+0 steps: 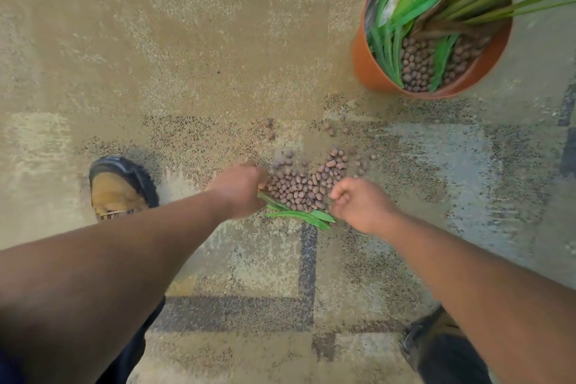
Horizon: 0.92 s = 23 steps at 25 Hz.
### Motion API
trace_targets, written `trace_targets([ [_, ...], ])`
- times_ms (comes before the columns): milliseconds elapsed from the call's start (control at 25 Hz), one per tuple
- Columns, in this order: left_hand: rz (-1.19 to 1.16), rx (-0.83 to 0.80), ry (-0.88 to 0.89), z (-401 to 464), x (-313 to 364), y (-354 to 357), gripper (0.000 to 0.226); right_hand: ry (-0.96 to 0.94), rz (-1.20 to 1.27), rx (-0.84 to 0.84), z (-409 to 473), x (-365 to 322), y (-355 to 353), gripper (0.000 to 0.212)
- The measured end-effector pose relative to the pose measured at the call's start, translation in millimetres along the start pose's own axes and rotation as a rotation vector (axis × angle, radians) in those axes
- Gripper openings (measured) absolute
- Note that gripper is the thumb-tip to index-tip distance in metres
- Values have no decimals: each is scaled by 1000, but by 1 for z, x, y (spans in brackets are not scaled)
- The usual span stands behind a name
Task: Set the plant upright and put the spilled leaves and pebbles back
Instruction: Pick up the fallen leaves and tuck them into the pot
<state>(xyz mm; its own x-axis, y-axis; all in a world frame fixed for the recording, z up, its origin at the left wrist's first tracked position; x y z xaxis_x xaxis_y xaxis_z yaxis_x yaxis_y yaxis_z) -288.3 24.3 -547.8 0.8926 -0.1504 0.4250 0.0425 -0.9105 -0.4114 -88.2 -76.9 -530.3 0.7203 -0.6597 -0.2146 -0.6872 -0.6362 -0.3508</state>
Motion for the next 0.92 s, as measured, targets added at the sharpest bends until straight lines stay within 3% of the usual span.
trace_targets([
  [120, -103, 18, -101, -11, -24, 20, 40, 53, -18, -81, 2, 5, 42, 24],
  [280, -591, -7, -305, -13, -35, 41, 25, 160, 213, -142, -5, 8, 73, 45],
  [400, -802, -31, -407, -15, -36, 48, 17, 209, 322, -173, -9, 12, 78, 42],
  [600, -763, -158, -443, -12, -32, 47, 16, 205, 450, -82, -14, 11, 58, 14],
  [720, -752, -235, -456, -8, -36, 42, 12, 185, 462, -35, -18, 9, 43, 13],
  [920, -866, -273, -531, -11, -41, 32, 43, 153, 649, -10, -23, 10, 14, 23],
])
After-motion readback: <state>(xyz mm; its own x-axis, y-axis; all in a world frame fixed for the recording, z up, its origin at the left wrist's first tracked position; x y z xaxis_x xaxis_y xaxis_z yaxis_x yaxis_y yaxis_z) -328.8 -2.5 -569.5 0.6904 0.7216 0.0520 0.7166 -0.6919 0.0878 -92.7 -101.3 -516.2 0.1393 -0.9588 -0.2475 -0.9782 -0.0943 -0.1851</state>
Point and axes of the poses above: each hand's wrist, its own z-axis towards the middle knuckle, its own y-axis out of the palm, x = y × z, the point moved 8 cm from there along z, towards the middle knuckle, and after that the axes turned 10 degrees about -z, right-handed, at the moved point
